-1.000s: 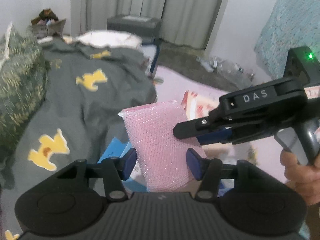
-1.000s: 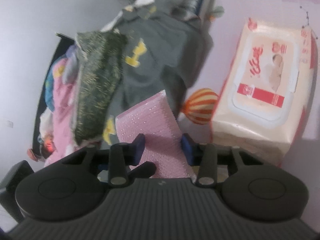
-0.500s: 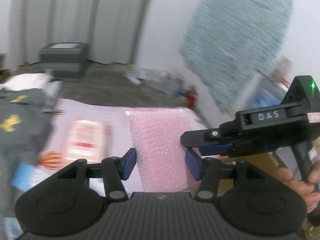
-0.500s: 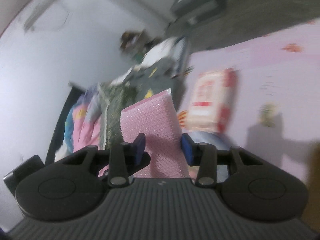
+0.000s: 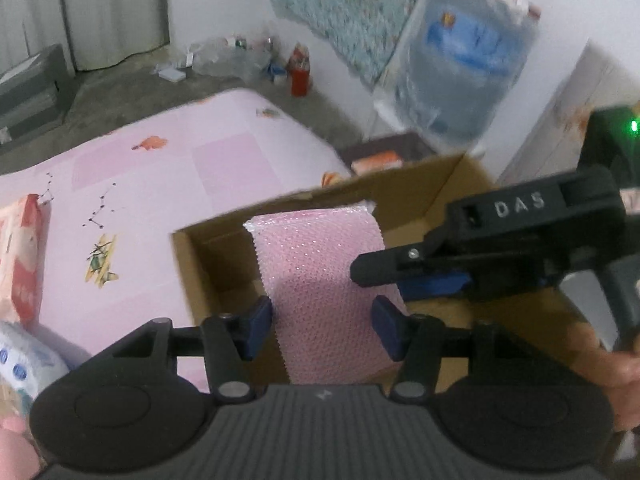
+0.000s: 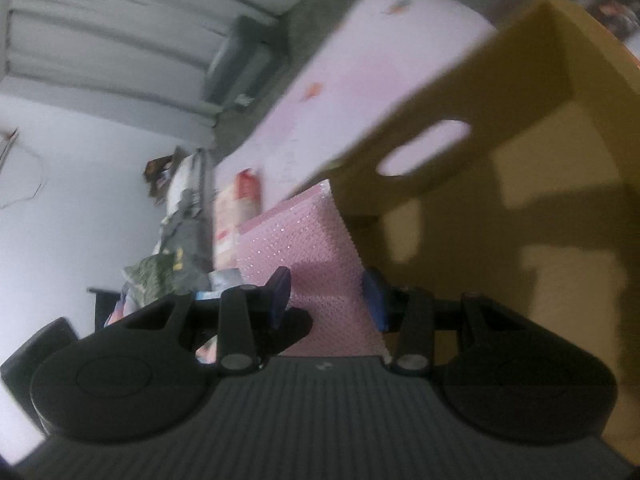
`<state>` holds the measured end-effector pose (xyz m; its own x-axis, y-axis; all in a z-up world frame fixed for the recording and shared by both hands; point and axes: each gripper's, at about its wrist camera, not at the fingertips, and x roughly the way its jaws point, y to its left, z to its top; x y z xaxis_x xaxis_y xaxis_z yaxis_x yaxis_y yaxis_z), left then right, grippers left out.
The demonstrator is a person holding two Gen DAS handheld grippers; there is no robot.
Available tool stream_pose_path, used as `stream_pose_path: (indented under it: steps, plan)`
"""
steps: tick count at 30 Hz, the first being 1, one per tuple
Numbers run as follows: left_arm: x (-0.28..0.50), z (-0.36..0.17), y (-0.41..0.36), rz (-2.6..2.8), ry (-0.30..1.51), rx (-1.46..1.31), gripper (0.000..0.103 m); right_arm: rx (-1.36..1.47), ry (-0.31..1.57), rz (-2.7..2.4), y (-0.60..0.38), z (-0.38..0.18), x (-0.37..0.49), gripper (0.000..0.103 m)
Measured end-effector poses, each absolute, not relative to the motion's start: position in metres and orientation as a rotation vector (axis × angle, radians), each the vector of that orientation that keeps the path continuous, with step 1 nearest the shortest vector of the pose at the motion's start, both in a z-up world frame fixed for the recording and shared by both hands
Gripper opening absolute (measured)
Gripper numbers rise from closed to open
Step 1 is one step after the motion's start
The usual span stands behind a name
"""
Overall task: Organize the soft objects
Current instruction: 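Carry the pink pouch with the right gripper into the cardboard box and release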
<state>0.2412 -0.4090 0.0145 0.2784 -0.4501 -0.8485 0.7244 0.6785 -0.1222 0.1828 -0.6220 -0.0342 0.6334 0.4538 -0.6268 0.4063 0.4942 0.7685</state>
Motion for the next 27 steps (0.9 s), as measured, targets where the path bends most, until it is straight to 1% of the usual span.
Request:
stream_pose_path:
  steps: [2,6,10,13,16,19,22,27]
  plan:
    - [0.241,0.002,-0.415,-0.782,1.035,0.350,0.059,1.111,0.958,0.021,-0.621,-0.052,0.188,0.041]
    - [0.244,-0.018,-0.425,-0.752,1.060,0.427,0.067,1.101,0.986,-0.006,-0.626,-0.079,0.202,0.040]
    - [0.242,-0.016,-0.421,-0.753,1.053,0.423,0.071,1.097,1.018,-0.047,-0.625,-0.101,0.209,0.040]
    - [0.241,-0.002,-0.412,-0.756,1.039,0.400,0.071,1.096,1.023,-0.064,-0.622,-0.107,0.206,0.040]
    - [0.240,0.019,-0.395,-0.761,1.007,0.365,0.072,1.067,1.012,-0.069,-0.616,-0.101,0.198,0.040]
    - [0.238,0.040,-0.370,-0.761,0.984,0.307,0.077,1.025,1.015,-0.098,-0.609,-0.099,0.201,0.040]
    - [0.239,0.057,-0.340,-0.737,0.961,0.254,0.079,0.980,1.031,-0.120,-0.599,-0.106,0.211,0.039]
    - [0.242,0.068,-0.279,-0.654,0.920,0.202,0.081,0.921,1.041,-0.087,-0.578,-0.111,0.232,0.032]
